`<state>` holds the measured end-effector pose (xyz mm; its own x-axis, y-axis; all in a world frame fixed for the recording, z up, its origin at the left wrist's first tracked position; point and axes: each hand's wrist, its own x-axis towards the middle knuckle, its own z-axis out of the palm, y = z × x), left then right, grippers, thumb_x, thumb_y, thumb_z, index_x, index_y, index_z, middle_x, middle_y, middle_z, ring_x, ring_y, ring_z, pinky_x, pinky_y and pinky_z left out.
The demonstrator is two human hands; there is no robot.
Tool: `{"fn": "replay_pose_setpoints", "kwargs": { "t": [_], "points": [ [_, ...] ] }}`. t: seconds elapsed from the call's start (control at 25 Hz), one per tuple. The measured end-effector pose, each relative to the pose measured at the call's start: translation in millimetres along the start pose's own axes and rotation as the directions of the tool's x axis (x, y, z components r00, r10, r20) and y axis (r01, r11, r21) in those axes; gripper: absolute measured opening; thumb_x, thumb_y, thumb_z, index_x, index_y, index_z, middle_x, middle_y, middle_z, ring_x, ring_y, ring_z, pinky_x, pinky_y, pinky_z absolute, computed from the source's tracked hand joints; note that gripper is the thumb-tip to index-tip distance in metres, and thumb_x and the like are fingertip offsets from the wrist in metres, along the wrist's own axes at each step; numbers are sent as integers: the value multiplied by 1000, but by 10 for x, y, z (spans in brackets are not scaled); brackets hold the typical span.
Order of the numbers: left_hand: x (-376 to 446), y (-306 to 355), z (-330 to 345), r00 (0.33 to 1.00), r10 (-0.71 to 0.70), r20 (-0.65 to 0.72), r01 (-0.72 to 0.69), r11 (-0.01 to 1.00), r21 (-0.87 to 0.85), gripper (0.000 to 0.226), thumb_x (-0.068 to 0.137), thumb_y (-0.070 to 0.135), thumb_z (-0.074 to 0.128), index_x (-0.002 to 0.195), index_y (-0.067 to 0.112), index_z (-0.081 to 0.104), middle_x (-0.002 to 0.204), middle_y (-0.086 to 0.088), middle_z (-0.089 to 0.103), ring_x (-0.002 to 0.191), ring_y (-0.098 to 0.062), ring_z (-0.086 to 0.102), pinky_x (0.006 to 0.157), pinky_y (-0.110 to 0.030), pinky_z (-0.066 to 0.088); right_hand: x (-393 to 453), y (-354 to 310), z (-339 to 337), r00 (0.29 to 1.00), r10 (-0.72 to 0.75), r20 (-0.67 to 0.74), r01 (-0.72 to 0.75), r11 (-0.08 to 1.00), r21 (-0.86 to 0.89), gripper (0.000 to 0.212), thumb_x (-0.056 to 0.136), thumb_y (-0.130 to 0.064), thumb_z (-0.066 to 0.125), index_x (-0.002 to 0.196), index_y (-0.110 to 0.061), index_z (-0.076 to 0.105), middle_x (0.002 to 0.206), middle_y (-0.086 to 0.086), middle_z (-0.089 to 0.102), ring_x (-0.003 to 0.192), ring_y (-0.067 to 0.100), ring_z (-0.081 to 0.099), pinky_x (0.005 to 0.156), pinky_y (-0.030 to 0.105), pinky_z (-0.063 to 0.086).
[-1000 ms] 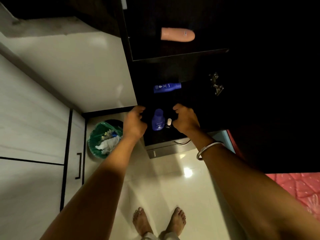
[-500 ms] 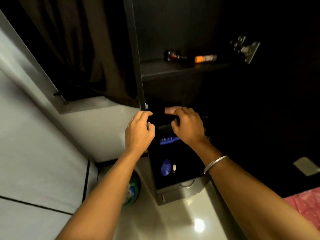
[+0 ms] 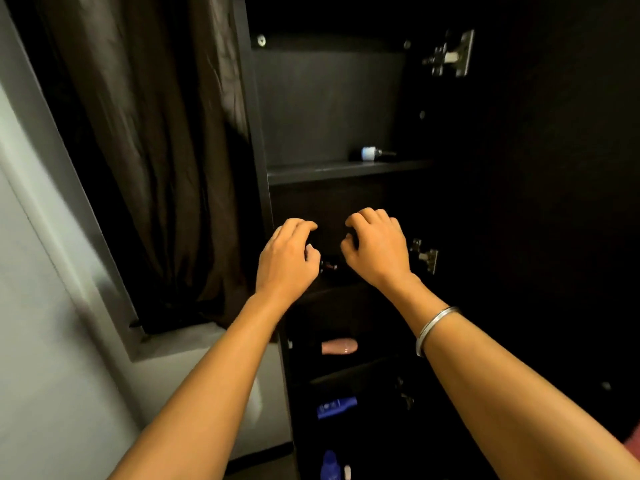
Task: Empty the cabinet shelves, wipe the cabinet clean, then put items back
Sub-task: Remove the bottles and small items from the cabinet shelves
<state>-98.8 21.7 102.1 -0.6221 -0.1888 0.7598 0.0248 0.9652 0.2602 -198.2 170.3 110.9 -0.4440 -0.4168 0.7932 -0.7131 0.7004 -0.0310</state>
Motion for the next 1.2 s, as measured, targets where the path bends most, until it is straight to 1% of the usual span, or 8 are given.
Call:
{"fn": "replay_pose_setpoints", "kwargs": {
  "t": [0.2,0.36,0.48,0.64,0.76,0.92,1.08,1.2],
  "points": [
    [697,392,-115,994,32,-105,-33,999,-16,35,90,15,59,125,17,61,125,4,58,117,-14,54,90,-28,50,759,352,-304,976,60,-208,-56,998,27,31,86,-24,64,115,-13,60,112,5,60,101,24,55,80,34,47],
    [977,526,-112,991,-23,-132,19,999,-31,33,91,18,60,124,18,62,126,5,55,117,-11,53,84,-22,41,1374,626,-258,958,278,62,-281,958,50,37,94,-39,59,118,-10,54,122,12,60,116,34,52,90,44,46],
    [993,495,-83,990,-73,-125,69,997,-32,31,92,21,60,123,19,62,127,7,52,114,-9,52,83,-20,40,1627,760,-82,858,378,348,-432,897,92,44,92,-51,59,109,-10,61,111,16,66,105,38,61,81,38,49],
    [911,403,-41,987,-123,-105,114,989,-91,27,91,19,61,118,20,64,122,7,54,110,-9,54,88,-25,47,1611,735,-25,884,335,327,-416,881,223,40,87,-47,68,98,-8,68,99,15,69,91,36,65,70,33,51],
    [841,408,37,986,-144,-89,122,968,-217,28,90,18,62,118,21,65,116,7,58,100,-7,59,86,-25,51,1269,543,-208,924,297,240,-370,852,372,25,91,-36,65,106,-18,73,99,4,71,91,21,66,72,28,51],
    [536,410,302,969,-243,42,234,853,-467,42,88,14,66,129,25,58,100,9,64,74,-2,63,69,-10,50,579,306,-359,928,330,172,-372,802,468,18,89,-36,68,100,-23,74,80,-14,61,70,1,55,57,11,35],
    [-30,162,635,934,-275,227,351,821,-451,45,89,15,65,131,27,56,103,9,63,74,-2,65,65,-13,52,-47,139,29,875,370,311,-471,801,370,18,89,-36,69,101,-23,72,78,-15,59,68,0,55,53,13,36],
    [-487,-38,887,885,-285,368,429,807,-406,26,90,17,66,114,27,66,98,8,65,74,-3,64,61,-11,49,-545,101,427,789,416,452,-575,758,308,22,86,-38,71,101,-22,73,83,-7,66,71,4,58,55,18,41]
  ]
}}
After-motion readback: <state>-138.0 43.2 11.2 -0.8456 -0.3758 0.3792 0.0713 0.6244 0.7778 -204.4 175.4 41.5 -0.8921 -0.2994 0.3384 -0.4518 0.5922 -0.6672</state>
